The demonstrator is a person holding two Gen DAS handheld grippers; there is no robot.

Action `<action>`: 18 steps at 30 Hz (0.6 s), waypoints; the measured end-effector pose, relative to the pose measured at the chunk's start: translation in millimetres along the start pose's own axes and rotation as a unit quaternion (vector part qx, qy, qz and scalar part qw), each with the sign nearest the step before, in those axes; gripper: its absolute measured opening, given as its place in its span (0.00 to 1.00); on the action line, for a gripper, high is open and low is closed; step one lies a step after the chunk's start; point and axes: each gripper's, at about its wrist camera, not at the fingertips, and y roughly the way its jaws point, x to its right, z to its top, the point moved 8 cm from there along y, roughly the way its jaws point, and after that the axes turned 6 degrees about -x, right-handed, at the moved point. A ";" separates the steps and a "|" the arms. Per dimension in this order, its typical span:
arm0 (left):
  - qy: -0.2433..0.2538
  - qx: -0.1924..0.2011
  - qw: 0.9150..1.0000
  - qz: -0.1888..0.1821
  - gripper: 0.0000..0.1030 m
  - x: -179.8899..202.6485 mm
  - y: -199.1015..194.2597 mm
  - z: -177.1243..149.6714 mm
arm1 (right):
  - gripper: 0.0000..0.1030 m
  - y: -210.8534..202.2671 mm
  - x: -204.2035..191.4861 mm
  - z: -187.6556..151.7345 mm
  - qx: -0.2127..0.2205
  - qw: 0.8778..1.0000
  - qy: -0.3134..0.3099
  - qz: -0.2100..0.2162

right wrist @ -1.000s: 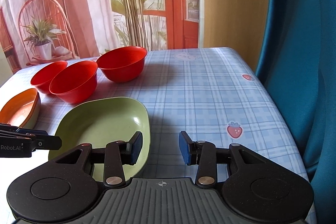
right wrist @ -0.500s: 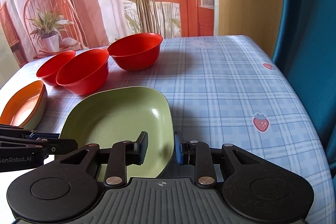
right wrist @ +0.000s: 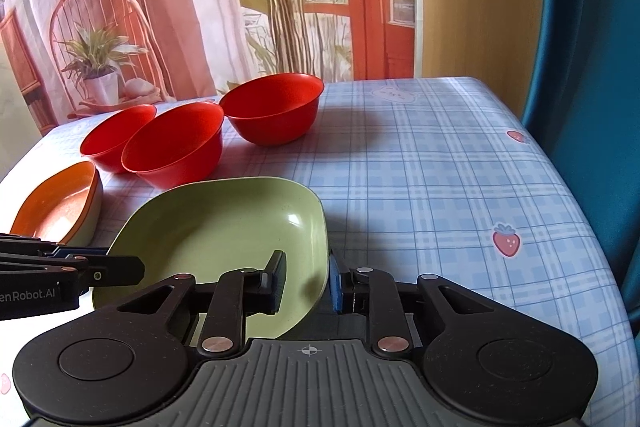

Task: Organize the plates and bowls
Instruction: 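Carry the large green plate with the right gripper onto the orange plate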

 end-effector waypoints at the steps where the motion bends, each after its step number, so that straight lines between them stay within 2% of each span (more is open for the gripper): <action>1: 0.000 0.004 1.000 0.002 0.19 -1.7 -3.5 1.4 | 0.20 -1.6 -2.8 1.6 0.002 1.000 -0.001 0.002; 18: -0.022 0.061 0.997 0.029 0.19 -40.6 -56.4 18.3 | 0.20 -22.8 -65.4 33.0 0.032 0.998 -0.036 0.036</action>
